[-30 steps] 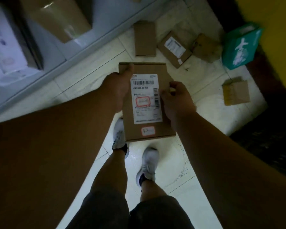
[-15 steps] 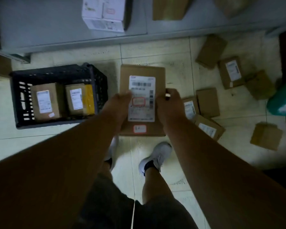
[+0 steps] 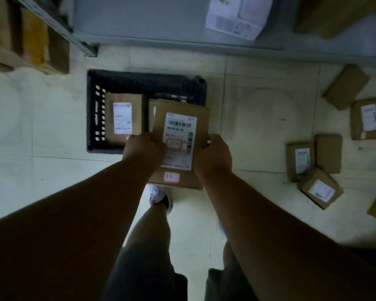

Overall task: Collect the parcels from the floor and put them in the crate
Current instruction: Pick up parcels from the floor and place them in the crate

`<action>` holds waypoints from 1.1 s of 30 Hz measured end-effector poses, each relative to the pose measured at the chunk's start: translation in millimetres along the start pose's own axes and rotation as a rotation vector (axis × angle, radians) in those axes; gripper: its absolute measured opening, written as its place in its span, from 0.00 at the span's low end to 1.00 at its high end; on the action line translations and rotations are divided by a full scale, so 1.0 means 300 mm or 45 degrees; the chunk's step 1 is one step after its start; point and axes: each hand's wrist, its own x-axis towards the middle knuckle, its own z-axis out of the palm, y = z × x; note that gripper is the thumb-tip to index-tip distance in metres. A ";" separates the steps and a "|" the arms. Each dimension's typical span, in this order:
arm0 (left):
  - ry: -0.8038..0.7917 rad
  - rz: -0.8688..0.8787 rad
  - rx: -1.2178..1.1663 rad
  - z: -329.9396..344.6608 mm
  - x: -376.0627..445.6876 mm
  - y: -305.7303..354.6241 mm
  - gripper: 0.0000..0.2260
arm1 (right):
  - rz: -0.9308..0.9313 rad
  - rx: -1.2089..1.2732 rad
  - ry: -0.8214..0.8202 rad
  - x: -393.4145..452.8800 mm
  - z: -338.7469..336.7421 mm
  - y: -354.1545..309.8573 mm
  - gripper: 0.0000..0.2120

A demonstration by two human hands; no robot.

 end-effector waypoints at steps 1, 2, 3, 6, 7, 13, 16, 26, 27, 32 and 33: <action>-0.008 -0.003 0.010 -0.044 0.043 -0.037 0.12 | -0.034 0.016 -0.013 -0.004 0.044 -0.053 0.11; -0.018 -0.010 -0.007 -0.076 0.089 -0.069 0.10 | -0.059 0.019 -0.023 0.003 0.083 -0.099 0.11; -0.035 -0.016 -0.039 -0.095 0.137 -0.095 0.09 | -0.071 0.015 -0.033 0.023 0.120 -0.132 0.12; -0.061 -0.001 -0.201 -0.093 0.277 -0.126 0.10 | -0.110 -0.049 -0.048 0.114 0.226 -0.172 0.13; -0.065 -0.001 -0.247 -0.080 0.322 -0.127 0.14 | -0.127 -0.081 -0.042 0.159 0.265 -0.166 0.12; -0.067 0.170 -0.138 0.117 0.650 -0.198 0.25 | -0.256 -0.349 -0.116 0.492 0.562 -0.114 0.11; -0.088 0.174 -0.095 0.212 0.772 -0.227 0.25 | -0.390 -0.461 0.020 0.586 0.654 -0.076 0.12; 0.102 0.185 -0.049 0.351 0.920 -0.292 0.23 | -0.497 -0.884 -0.024 0.684 0.774 0.076 0.22; 0.146 0.178 -0.027 0.354 0.911 -0.301 0.23 | -0.530 -0.897 -0.044 0.676 0.774 0.079 0.23; 0.153 0.215 0.078 0.354 0.877 -0.326 0.25 | -0.648 -1.025 -0.222 0.664 0.778 0.097 0.29; 0.129 0.245 0.107 0.356 0.878 -0.320 0.25 | -0.664 -1.047 -0.265 0.670 0.777 0.100 0.29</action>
